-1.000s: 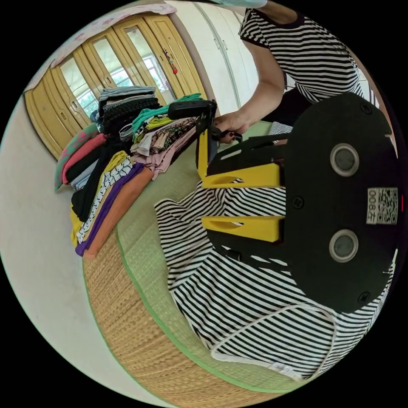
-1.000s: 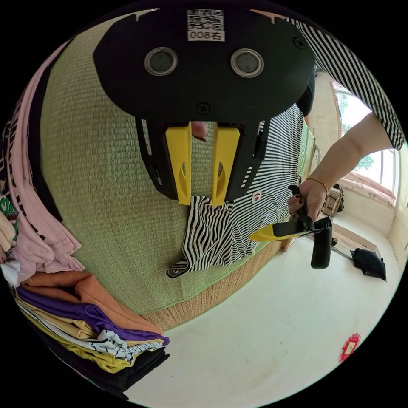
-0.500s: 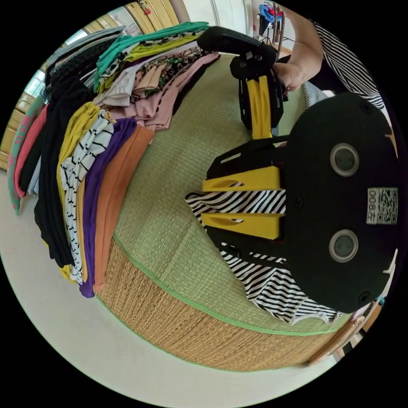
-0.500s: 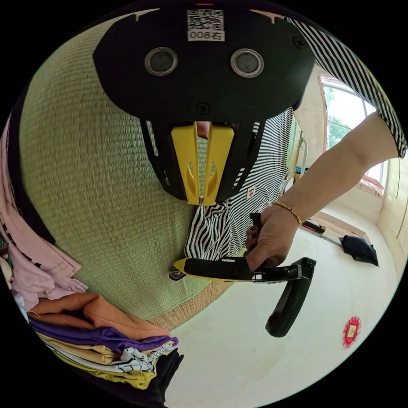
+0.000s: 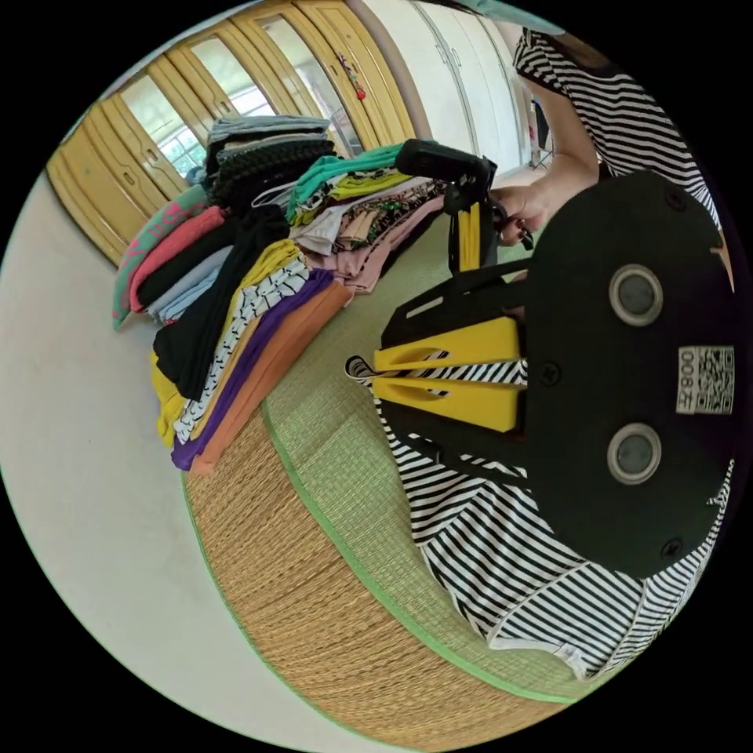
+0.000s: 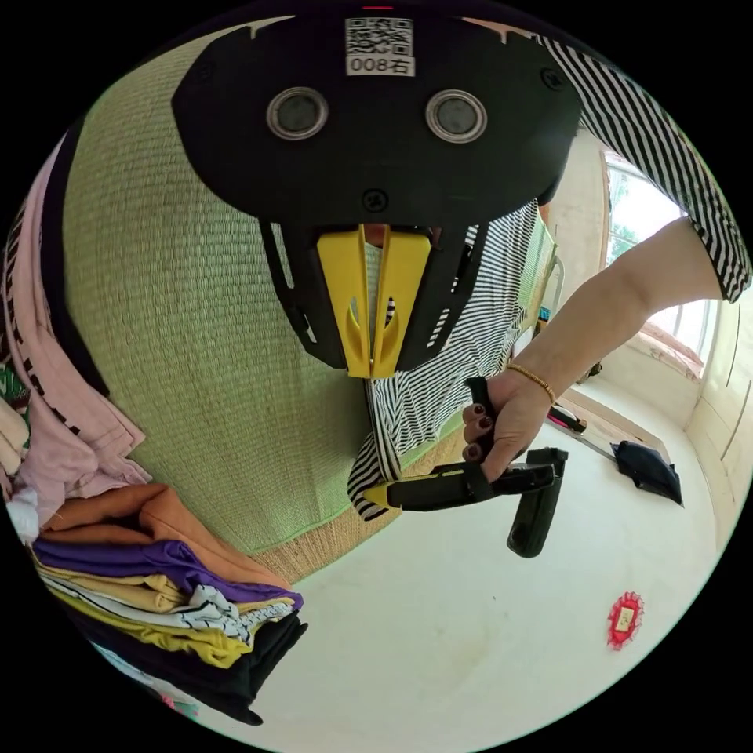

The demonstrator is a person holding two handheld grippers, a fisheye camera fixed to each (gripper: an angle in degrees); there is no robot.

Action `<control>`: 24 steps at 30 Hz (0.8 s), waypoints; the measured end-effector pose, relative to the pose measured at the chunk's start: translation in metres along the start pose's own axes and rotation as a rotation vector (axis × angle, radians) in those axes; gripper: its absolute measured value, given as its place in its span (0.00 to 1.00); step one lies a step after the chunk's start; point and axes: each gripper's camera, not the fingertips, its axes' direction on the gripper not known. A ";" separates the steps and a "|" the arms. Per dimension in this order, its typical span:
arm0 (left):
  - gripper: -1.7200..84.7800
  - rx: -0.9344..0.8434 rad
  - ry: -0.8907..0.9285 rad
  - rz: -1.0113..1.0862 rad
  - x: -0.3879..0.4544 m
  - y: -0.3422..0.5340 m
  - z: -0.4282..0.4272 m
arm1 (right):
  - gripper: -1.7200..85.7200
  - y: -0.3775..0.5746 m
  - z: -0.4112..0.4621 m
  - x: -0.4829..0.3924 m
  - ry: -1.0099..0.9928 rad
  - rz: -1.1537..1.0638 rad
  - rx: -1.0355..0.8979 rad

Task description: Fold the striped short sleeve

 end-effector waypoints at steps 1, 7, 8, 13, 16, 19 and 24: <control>0.03 0.014 0.024 -0.018 -0.006 0.003 -0.005 | 0.02 -0.002 -0.004 -0.006 -0.015 -0.019 0.004; 0.03 0.162 0.258 -0.210 -0.071 0.056 -0.044 | 0.02 -0.016 0.001 -0.051 -0.071 -0.162 -0.047; 0.03 0.181 0.292 -0.242 -0.084 0.069 -0.047 | 0.02 -0.016 0.008 -0.059 -0.068 -0.185 -0.069; 0.04 0.208 0.346 -0.369 -0.129 0.120 -0.047 | 0.02 -0.016 0.042 -0.077 -0.086 -0.217 -0.170; 0.05 0.220 0.360 -0.435 -0.152 0.146 -0.043 | 0.02 -0.014 0.060 -0.083 -0.077 -0.223 -0.225; 0.06 0.224 0.357 -0.477 -0.167 0.165 -0.041 | 0.02 -0.014 0.076 -0.084 -0.070 -0.224 -0.277; 0.07 0.214 0.316 -0.503 -0.179 0.185 -0.041 | 0.02 -0.016 0.091 -0.085 -0.066 -0.223 -0.333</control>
